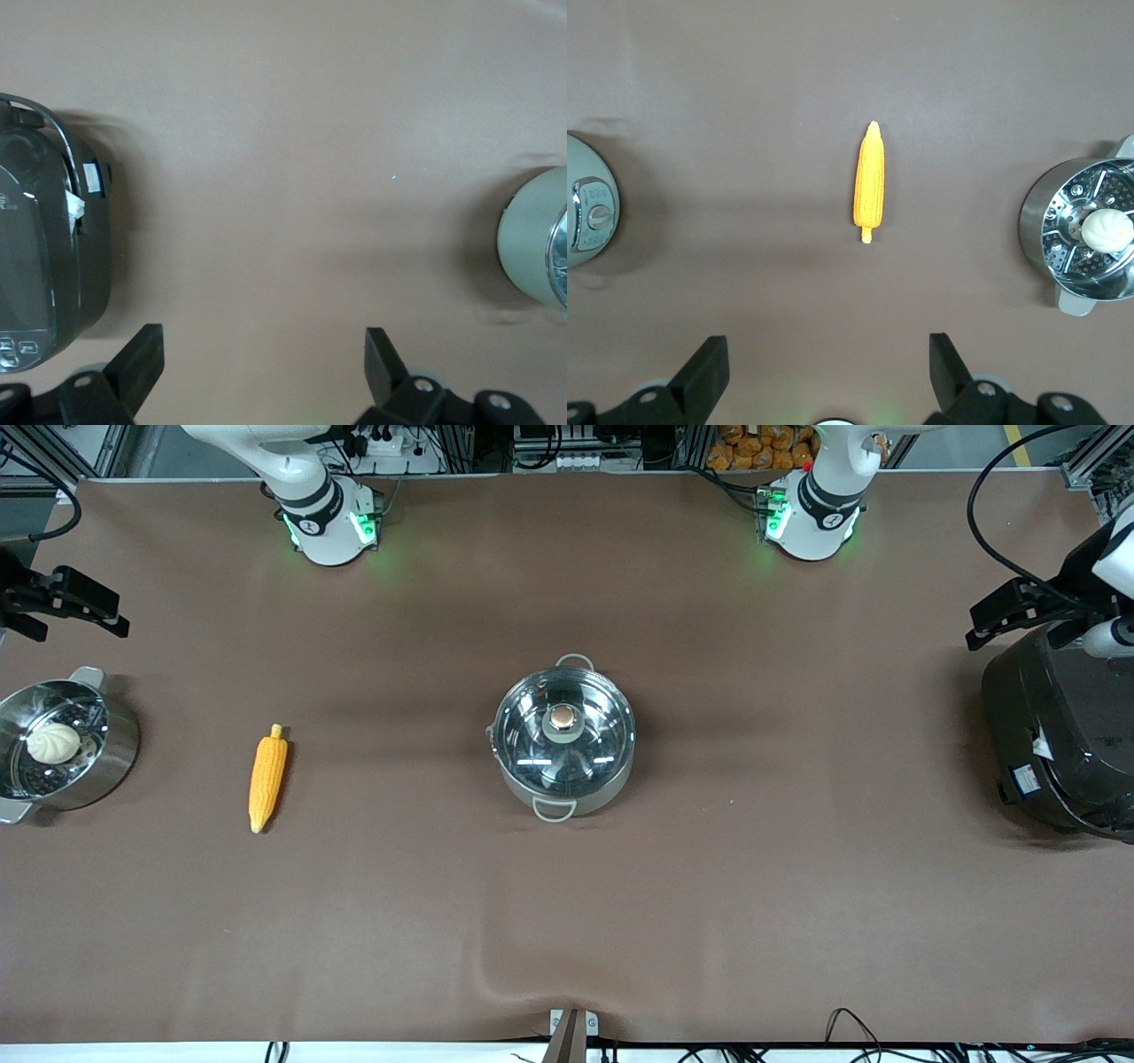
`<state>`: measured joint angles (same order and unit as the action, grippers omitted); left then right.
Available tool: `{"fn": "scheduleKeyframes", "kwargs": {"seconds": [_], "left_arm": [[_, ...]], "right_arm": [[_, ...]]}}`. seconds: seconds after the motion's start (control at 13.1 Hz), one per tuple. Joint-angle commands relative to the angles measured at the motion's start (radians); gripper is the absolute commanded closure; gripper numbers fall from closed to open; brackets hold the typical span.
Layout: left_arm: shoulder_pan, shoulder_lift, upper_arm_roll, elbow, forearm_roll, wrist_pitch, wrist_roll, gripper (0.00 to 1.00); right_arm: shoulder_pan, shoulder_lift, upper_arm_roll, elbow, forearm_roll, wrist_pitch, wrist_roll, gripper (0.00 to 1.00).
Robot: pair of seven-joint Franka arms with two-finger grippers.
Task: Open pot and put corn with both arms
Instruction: 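Move the left gripper toward the pot while the right gripper reaches the corn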
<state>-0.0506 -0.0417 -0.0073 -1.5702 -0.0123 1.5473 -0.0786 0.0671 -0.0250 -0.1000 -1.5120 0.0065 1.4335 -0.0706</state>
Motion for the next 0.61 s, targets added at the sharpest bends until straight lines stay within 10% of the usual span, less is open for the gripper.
{"fn": "scheduleKeyframes", "kwargs": {"seconds": [0.0,0.53], "left_arm": [[0.002,0.014,0.001,0.03,0.038,-0.024,0.005,0.0],[-0.034,0.091,-0.026,0.084,0.052,-0.024,-0.035,0.0]], "right_arm": [[0.002,-0.001,-0.006,0.012,0.018,-0.012,0.009,0.0],[-0.024,0.008,-0.007,0.001,0.013,0.017,0.009,0.0]]}}
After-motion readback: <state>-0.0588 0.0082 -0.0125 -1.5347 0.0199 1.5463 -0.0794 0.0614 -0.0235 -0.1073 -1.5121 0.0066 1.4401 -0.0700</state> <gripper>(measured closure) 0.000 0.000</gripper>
